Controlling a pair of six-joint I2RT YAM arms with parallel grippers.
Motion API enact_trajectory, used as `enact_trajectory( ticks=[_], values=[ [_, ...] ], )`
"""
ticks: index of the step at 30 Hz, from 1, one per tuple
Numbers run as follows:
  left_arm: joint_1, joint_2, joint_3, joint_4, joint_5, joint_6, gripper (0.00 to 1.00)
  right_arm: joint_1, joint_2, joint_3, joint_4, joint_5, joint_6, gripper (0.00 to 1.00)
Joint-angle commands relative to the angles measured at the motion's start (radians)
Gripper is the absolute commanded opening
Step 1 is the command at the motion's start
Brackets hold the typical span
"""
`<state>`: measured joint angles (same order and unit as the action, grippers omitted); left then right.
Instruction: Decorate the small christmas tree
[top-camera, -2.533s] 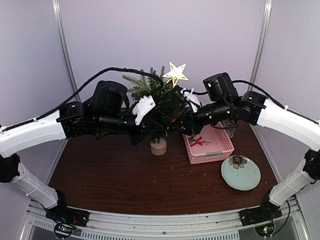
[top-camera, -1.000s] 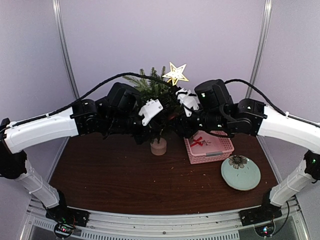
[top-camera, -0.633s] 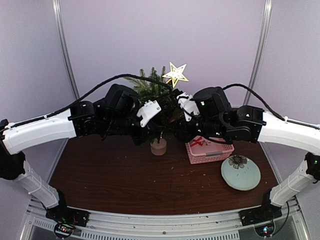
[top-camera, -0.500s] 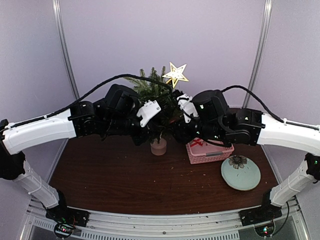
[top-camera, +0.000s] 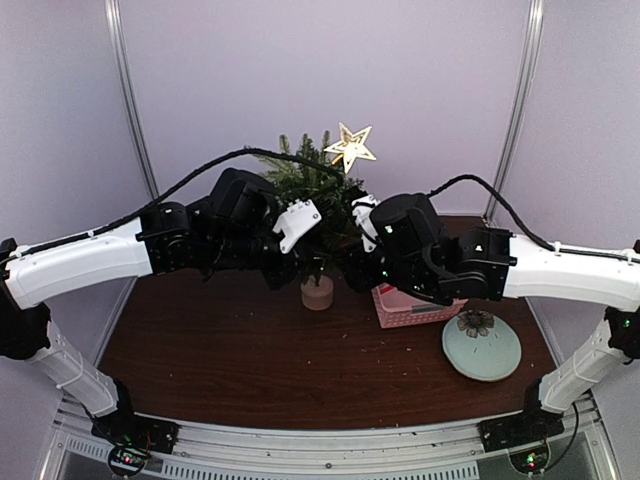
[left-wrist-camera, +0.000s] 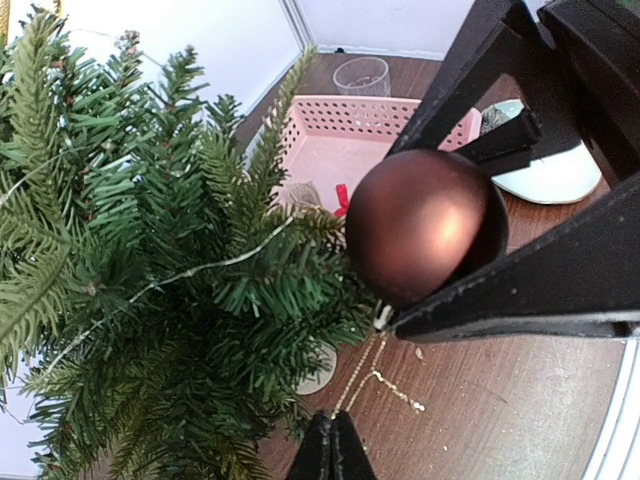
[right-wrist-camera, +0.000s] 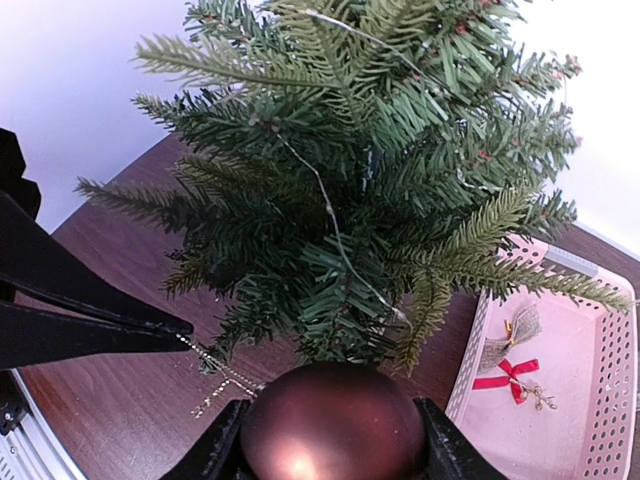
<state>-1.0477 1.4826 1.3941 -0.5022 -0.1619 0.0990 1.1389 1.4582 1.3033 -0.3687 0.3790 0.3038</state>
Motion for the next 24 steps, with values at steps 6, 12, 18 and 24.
enact_trajectory(
  ticks=[6,12,18,24],
  values=[
    [0.005,0.017,0.023,0.035,0.001,0.013,0.0,0.005,0.031,0.019,0.027,0.048,0.026,0.15],
    [0.005,0.01,0.022,0.045,0.03,0.011,0.0,0.012,0.004,0.003,0.039,0.032,0.025,0.15],
    [0.005,-0.041,-0.02,0.082,0.078,0.009,0.0,0.015,-0.063,-0.046,0.064,0.039,0.015,0.14],
    [0.003,-0.055,-0.019,0.095,0.135,0.013,0.0,0.017,-0.127,-0.079,0.061,0.029,0.011,0.14]
  ],
)
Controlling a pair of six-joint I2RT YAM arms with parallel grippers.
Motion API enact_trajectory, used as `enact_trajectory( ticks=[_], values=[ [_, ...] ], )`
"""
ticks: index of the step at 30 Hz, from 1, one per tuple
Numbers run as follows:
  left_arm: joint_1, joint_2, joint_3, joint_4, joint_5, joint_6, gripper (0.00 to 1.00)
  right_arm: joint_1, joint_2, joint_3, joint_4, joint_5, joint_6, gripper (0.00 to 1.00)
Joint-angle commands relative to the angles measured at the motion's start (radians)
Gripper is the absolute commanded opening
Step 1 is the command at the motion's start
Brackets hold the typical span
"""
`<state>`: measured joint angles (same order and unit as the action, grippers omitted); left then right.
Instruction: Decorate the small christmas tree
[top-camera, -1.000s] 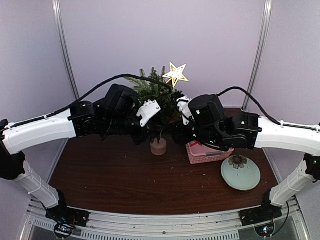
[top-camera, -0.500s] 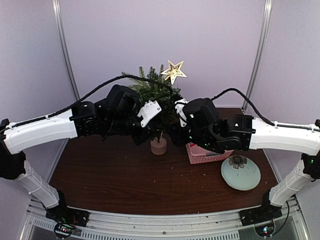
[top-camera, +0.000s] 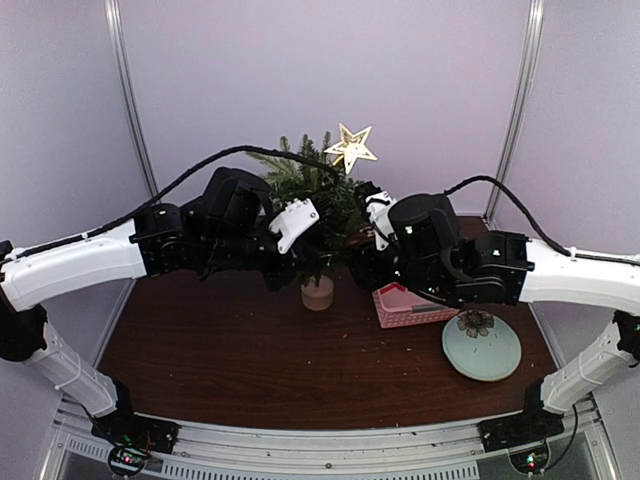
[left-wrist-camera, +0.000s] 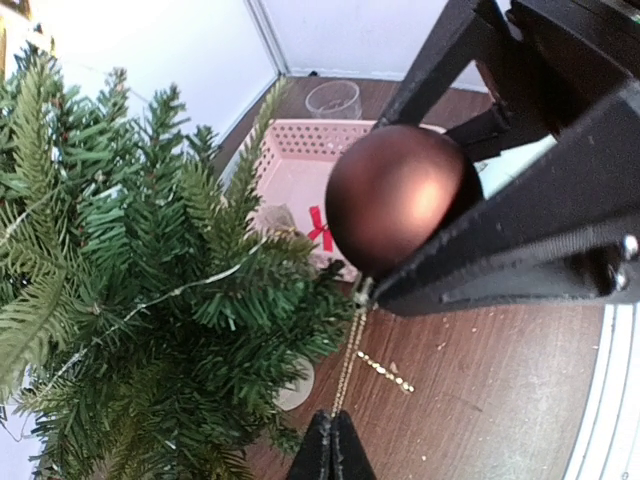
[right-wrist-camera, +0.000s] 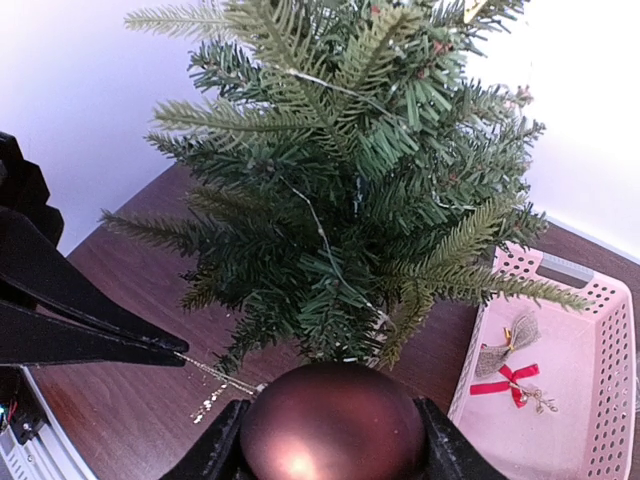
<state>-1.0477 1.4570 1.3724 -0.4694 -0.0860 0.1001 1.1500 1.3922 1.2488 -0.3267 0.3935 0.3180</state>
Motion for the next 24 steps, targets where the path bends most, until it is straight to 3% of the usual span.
enact_trajectory(
  ticks=[1,24],
  values=[
    [0.002,-0.027,0.008,0.066,0.062,0.011,0.0,0.006,-0.072,-0.03,0.016,0.015,-0.004,0.14],
    [-0.018,0.158,0.2,0.05,-0.005,0.007,0.0,-0.058,-0.068,-0.027,-0.03,0.075,-0.009,0.14]
  ],
)
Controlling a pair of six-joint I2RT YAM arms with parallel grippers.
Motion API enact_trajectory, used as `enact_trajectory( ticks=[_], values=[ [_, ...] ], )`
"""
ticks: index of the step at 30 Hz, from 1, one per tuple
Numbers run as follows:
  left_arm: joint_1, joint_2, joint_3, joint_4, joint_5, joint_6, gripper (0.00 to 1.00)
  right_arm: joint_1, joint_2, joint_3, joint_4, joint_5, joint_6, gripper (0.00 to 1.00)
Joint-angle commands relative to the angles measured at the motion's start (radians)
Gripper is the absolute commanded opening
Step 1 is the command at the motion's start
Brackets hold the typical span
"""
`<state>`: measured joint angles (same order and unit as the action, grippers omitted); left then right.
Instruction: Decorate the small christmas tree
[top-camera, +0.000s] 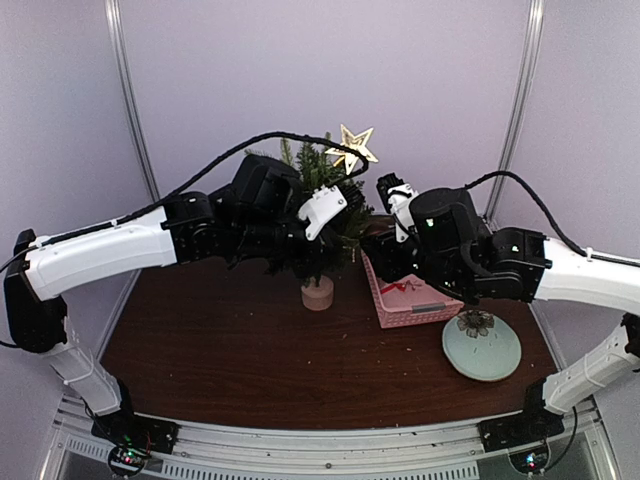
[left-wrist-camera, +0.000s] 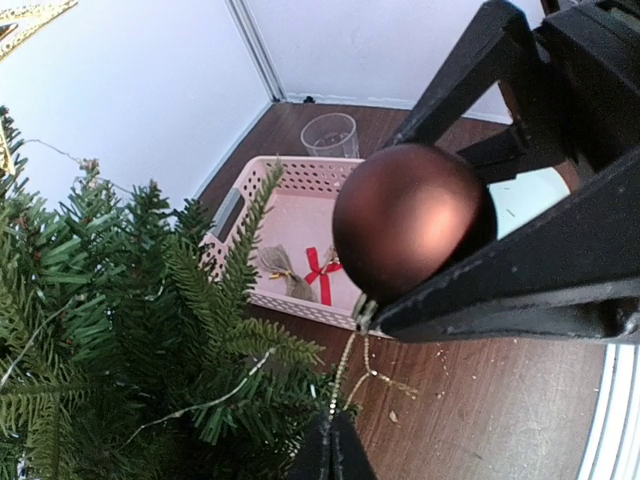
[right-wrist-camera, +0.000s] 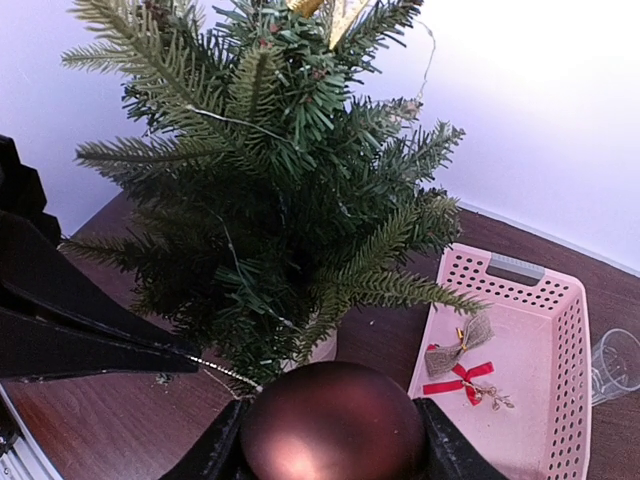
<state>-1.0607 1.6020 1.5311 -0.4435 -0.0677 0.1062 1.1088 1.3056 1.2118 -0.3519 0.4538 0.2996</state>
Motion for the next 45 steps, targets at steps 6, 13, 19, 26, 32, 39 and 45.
enact_trajectory(
  ticks=[6,13,19,26,32,39,45],
  values=[
    [-0.004,0.007,0.039,0.004,-0.033,-0.003,0.0,-0.026,0.034,0.001,0.022,-0.023,0.015,0.14],
    [-0.005,0.006,0.034,-0.018,-0.059,-0.007,0.0,-0.033,0.058,0.002,0.045,-0.036,0.022,0.14],
    [-0.005,0.009,0.031,-0.018,-0.067,-0.012,0.0,-0.04,0.083,0.007,0.063,-0.044,0.02,0.14],
    [-0.004,0.023,0.044,-0.015,-0.089,-0.011,0.0,-0.058,0.101,0.017,0.077,-0.038,0.024,0.14],
    [-0.004,0.03,0.044,-0.025,-0.095,-0.012,0.0,-0.068,0.115,0.021,0.079,-0.051,0.026,0.15],
    [-0.005,0.037,0.048,-0.044,-0.116,-0.022,0.0,-0.069,0.135,0.025,0.076,-0.082,0.027,0.15],
    [-0.005,0.048,0.069,-0.046,-0.164,-0.025,0.0,-0.07,0.134,0.028,0.067,-0.08,0.026,0.15]
  ],
)
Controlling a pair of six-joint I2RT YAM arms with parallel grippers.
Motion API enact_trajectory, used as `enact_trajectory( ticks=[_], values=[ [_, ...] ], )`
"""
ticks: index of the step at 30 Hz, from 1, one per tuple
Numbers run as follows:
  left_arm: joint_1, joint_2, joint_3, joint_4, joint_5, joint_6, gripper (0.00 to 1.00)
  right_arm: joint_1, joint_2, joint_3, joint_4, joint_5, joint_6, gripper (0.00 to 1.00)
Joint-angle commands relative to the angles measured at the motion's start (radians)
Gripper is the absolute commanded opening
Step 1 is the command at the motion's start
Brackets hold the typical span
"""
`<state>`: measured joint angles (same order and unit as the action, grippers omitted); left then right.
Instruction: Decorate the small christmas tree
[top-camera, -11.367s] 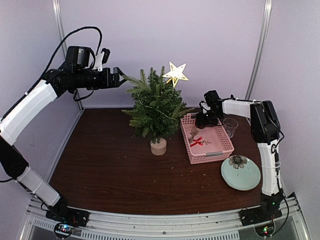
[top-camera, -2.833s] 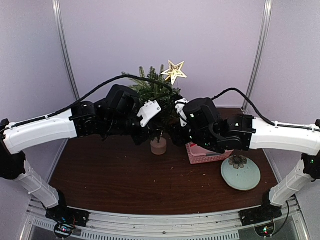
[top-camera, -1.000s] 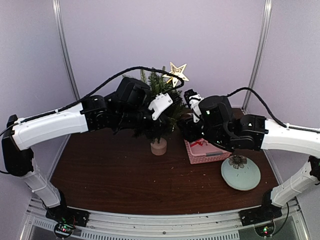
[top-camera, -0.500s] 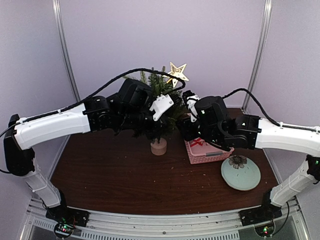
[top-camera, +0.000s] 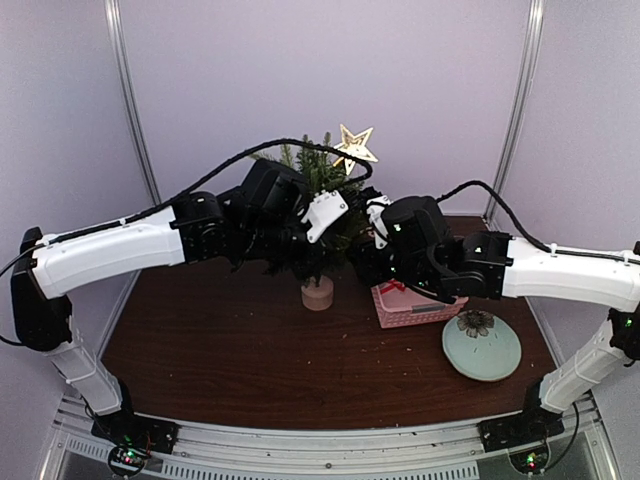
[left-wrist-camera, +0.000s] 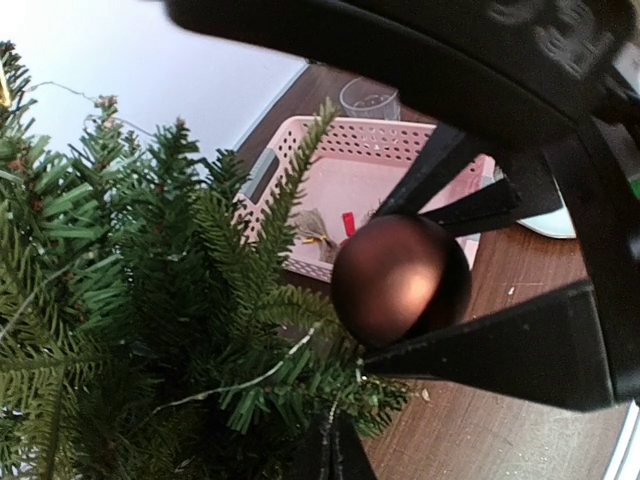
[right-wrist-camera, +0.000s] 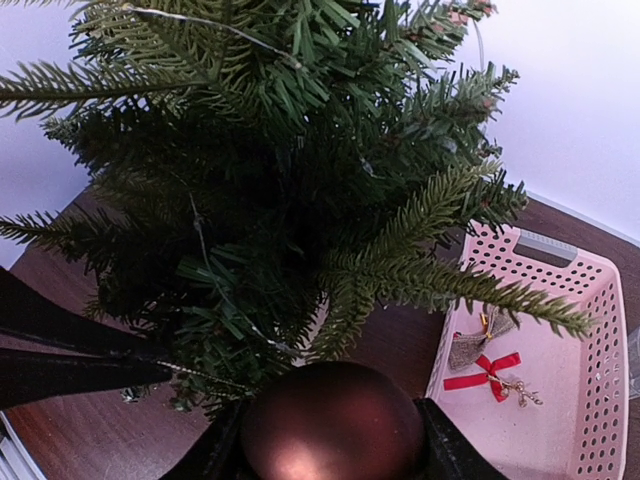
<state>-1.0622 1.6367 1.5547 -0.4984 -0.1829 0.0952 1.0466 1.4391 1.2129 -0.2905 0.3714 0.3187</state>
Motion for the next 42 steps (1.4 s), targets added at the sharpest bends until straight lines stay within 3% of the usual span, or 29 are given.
enact_trajectory(
  ticks=[1,12,22,32,42],
  values=[
    [-0.002,0.015,0.049,0.009,-0.059,-0.013,0.0,-0.008,0.0,0.025,0.005,0.004,0.008,0.15],
    [-0.002,0.022,0.056,0.0,-0.055,-0.008,0.0,-0.008,-0.012,0.002,-0.015,-0.022,0.019,0.17],
    [-0.003,-0.008,0.032,0.011,-0.035,-0.034,0.27,-0.008,-0.032,-0.015,-0.023,-0.045,0.034,0.24],
    [-0.002,-0.064,-0.02,0.015,-0.034,-0.052,0.46,-0.008,-0.07,-0.031,-0.062,-0.026,0.049,0.46],
    [-0.002,-0.172,-0.138,0.082,-0.007,-0.086,0.57,-0.007,-0.135,-0.07,-0.096,-0.038,0.034,0.68]
  ],
)
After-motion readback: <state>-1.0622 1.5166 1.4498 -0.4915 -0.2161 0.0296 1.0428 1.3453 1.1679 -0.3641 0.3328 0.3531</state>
